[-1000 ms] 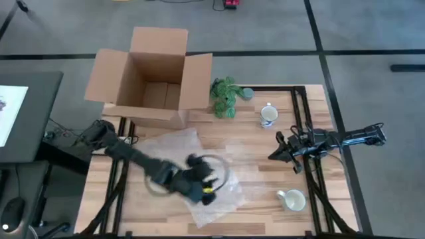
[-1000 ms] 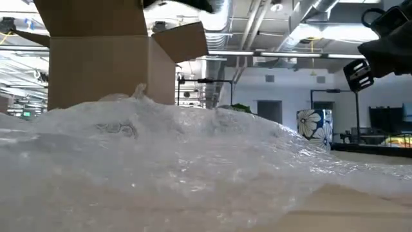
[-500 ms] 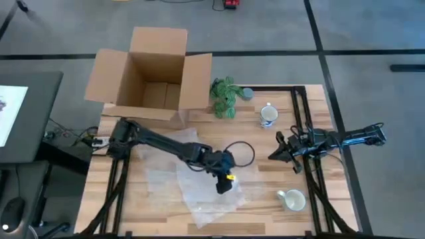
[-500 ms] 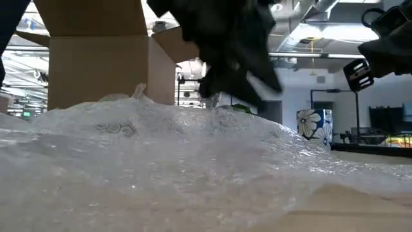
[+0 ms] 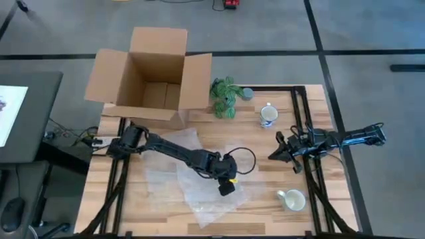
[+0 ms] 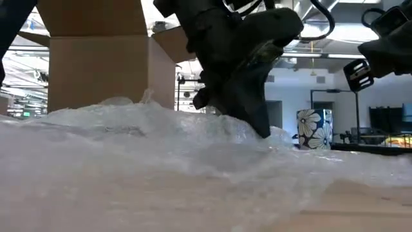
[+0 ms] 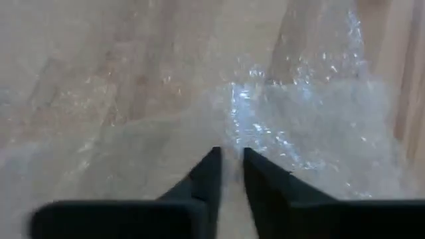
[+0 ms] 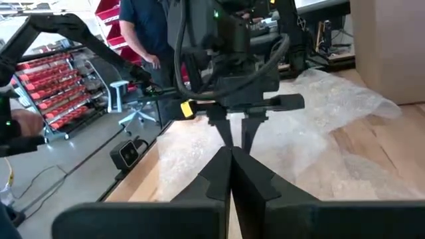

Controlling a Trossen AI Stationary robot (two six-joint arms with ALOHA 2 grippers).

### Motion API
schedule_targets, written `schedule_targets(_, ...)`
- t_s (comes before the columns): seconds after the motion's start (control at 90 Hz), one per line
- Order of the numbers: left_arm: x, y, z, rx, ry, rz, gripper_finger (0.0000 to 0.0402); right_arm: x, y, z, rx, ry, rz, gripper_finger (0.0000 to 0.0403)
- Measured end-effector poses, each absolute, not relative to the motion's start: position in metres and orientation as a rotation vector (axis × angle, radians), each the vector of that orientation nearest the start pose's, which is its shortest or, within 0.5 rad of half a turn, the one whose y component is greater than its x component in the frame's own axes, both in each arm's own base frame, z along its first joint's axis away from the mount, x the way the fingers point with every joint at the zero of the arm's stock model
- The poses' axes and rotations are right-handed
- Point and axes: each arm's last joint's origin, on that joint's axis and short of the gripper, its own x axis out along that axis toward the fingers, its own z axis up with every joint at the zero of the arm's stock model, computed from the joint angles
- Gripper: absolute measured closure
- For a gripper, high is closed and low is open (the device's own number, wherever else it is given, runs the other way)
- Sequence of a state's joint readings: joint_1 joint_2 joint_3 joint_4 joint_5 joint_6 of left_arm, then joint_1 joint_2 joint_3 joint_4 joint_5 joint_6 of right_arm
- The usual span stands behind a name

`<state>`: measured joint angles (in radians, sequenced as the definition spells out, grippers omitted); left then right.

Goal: Wrap mug
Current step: Wrap the green mug with the bubble wrap

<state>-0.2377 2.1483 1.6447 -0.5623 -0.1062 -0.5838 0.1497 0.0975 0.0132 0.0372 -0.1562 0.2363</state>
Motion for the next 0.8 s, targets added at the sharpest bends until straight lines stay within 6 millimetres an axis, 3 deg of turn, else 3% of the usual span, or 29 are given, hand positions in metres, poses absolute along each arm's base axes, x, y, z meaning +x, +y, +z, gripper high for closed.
schedule_targets(0.144, 0.445, -0.102, 0.192, -0.337, 1.046, 0.188, 0.04, 0.101, 0.02, 0.164, 0.235, 0.083, 0.299, 0.0403)
schedule_targets(0.3, 0.447, -0.113, 0.244, -0.268, 1.048, 0.138, 0.0401, 0.101, 0.02, 0.164, 0.235, 0.084, 0.299, 0.0403)
schedule_targets(0.411, 0.428, -0.139, 0.288, -0.2, 1.114, 0.098, 0.0401, 0.101, 0.02, 0.164, 0.235, 0.084, 0.299, 0.0403)
schedule_targets(0.5, 0.403, -0.16, 0.311, -0.179, 1.201, 0.143, 0.0401, 0.101, 0.02, 0.164, 0.235, 0.084, 0.299, 0.0403)
schedule_targets(0.611, 0.371, -0.194, 0.317, -0.187, 1.288, 0.236, 0.0401, 0.101, 0.02, 0.164, 0.235, 0.084, 0.299, 0.0403)
schedule_targets(0.8, 0.317, -0.26, 0.305, -0.155, 1.308, 0.339, 0.0402, 0.101, 0.02, 0.164, 0.235, 0.083, 0.299, 0.0403)
